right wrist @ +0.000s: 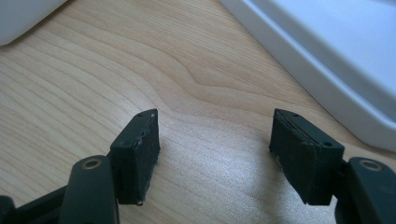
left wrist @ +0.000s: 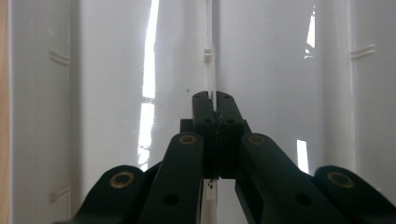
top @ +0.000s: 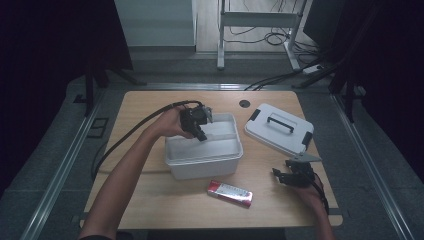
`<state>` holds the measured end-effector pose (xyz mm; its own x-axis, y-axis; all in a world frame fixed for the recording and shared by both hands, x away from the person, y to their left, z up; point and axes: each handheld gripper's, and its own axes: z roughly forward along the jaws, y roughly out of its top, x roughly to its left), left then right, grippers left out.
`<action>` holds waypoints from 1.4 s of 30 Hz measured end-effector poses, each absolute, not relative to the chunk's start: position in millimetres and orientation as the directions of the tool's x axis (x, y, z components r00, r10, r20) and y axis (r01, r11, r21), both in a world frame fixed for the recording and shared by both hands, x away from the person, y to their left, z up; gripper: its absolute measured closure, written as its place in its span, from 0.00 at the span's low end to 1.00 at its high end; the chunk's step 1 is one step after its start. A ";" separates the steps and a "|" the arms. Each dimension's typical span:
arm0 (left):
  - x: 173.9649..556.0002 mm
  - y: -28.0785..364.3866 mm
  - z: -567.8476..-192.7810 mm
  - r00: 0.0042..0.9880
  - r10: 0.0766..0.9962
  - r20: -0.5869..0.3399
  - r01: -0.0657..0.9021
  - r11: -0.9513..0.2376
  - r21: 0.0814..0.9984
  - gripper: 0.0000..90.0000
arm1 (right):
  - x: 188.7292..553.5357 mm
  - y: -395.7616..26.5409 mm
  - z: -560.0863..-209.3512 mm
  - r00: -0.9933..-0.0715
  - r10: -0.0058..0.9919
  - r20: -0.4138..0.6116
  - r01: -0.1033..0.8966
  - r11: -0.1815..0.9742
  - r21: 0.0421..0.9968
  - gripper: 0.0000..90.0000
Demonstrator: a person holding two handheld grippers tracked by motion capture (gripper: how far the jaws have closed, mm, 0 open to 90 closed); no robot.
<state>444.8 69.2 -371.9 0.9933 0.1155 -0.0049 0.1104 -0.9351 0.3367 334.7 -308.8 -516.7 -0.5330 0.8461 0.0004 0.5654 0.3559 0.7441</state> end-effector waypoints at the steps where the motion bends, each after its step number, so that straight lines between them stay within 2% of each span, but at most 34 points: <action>1: 444.7 69.2 -371.8 0.994 0.112 -0.002 0.106 -0.936 0.337 1.00 | 334.7 -308.9 -516.6 -0.533 0.846 0.001 0.566 0.356 0.744 0.37; 14: 443.3 75.0 -363.6 0.994 0.110 0.008 0.100 -0.929 0.355 1.00 | 334.8 -310.1 -516.6 -0.529 0.849 0.000 0.566 0.353 0.745 0.37; 22: 436.7 82.9 -331.3 0.992 0.116 0.048 0.085 -0.904 0.419 1.00 | 334.5 -310.8 -516.6 -0.523 0.852 0.006 0.570 0.345 0.745 0.37; 25: 431.6 91.9 -319.1 0.987 0.152 0.058 0.111 -0.889 0.444 1.00 | 334.6 -311.7 -516.5 -0.524 0.852 0.004 0.570 0.347 0.745 0.37; 34: 426.5 117.4 -302.2 0.977 0.194 0.087 0.139 -0.891 0.432 1.00 | 334.6 -312.1 -516.5 -0.523 0.852 0.002 0.570 0.347 0.745 0.37; 42: 420.0 155.2 -284.7 0.959 0.265 0.103 0.193 -0.874 0.447 1.00 | 334.5 -312.7 -516.3 -0.519 0.854 0.006 0.574 0.343 0.744 0.37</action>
<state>420.0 155.2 -284.7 0.9588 0.2646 0.1033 0.1928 -0.8735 0.4470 334.5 -312.7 -516.3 -0.5195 0.8545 0.0061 0.5737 0.3435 0.7435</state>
